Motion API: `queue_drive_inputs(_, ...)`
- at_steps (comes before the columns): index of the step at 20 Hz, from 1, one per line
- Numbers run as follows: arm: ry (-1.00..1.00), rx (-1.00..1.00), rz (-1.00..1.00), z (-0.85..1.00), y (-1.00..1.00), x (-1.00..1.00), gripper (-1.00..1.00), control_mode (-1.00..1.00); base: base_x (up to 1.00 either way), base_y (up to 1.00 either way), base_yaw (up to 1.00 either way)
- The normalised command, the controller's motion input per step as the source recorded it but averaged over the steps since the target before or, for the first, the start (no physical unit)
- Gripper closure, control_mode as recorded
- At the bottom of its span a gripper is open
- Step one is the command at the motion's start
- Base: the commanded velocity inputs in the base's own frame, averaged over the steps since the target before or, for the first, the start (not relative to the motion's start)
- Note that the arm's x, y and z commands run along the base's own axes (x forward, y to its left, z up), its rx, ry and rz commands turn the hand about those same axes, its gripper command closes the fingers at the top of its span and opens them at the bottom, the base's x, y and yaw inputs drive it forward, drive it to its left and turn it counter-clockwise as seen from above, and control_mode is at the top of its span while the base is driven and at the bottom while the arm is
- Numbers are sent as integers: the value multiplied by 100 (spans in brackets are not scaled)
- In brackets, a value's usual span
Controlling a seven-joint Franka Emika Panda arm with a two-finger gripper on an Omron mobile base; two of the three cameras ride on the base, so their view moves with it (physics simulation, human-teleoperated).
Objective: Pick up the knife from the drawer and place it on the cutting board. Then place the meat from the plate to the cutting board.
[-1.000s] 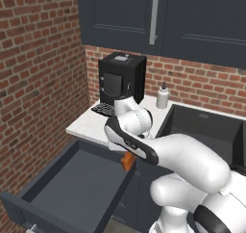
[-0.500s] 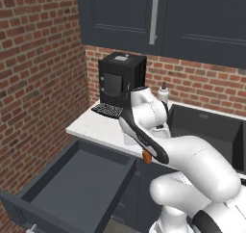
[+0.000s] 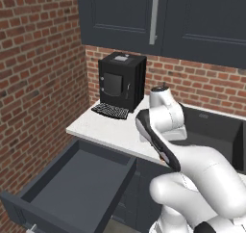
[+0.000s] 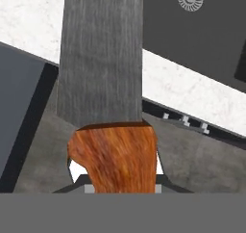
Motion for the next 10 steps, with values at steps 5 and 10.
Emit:
queue_drive_inputs(5, -2, 0, 0, 0, -11, 0, 100, 100, 0, -37, 0)
queue_drive_inputs(10, 0, 0, 0, 0, 0, 0, 100, 100, 0, -36, -7)
